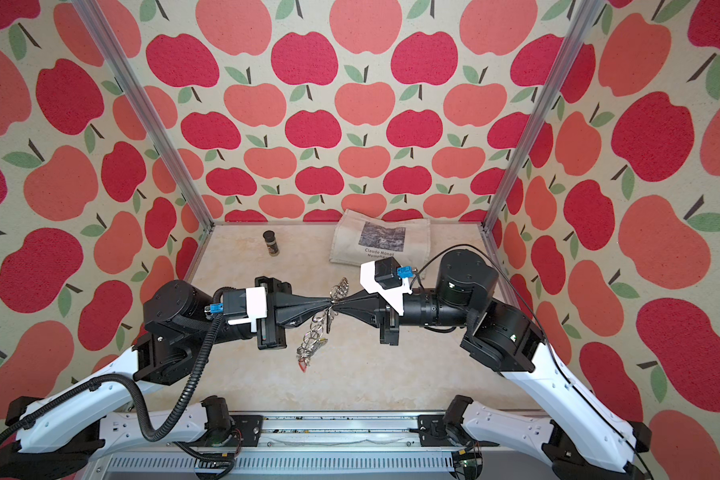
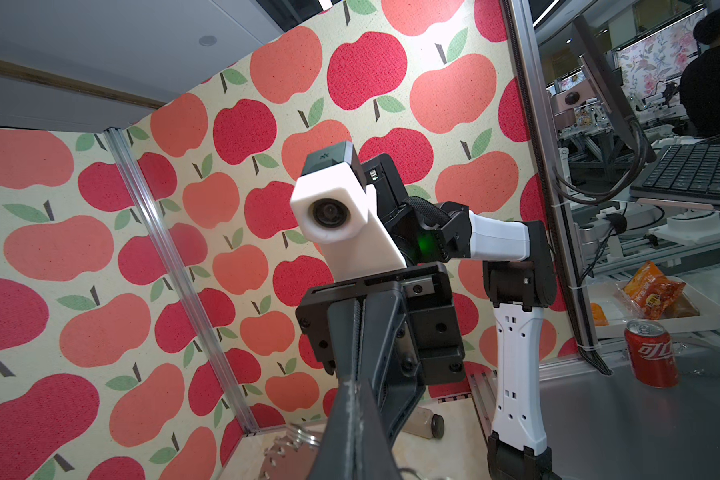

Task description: Put the keys on the keyring

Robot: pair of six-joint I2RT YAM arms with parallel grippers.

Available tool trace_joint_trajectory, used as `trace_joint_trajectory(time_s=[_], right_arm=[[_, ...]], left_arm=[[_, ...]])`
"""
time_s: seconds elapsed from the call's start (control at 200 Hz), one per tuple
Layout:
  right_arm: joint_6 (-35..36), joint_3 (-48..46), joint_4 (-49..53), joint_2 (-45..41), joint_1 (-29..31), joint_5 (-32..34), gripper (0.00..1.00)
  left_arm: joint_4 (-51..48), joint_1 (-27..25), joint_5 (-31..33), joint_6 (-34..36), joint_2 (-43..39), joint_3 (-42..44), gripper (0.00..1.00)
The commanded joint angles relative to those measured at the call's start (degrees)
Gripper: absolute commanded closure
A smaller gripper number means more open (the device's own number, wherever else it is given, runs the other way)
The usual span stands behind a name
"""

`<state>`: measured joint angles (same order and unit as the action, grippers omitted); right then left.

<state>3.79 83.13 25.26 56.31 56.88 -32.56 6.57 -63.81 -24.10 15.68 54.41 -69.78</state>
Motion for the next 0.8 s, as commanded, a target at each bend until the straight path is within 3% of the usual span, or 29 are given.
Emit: trace_joint_trajectory(time_s=[0.0,0.125,0.255,0.36,0.795], right_arm=[[-1.38,-0.52,-0.92,0.29,-0.01,-1.90,0.97],[0.16,0.73,1.54,-0.21,-0.02,-0.49,0.93],[2.21,2.25,5.09,-1.38,-0.38,1.72,0.81],[3.16,3.08,6.82,-2.38,-0.68,2.52,0.77],[2.19,3.19,2.56,-0.83,-1.06,-0.57,0.79]], left_arm=[[5.22,0.61,-0.94,-1.83,0.06,0.05,1.00],[5.32,1.12,-1.12,-2.14,-0.16,0.33,1.00],[5.30,1.56,-1.04,-2.49,-0.69,0.69,1.00],[5.30,1.76,-1.00,-2.69,-0.93,0.95,1.00],[5.83,1.94,-2.06,-3.96,-0.80,1.10,1.00]])
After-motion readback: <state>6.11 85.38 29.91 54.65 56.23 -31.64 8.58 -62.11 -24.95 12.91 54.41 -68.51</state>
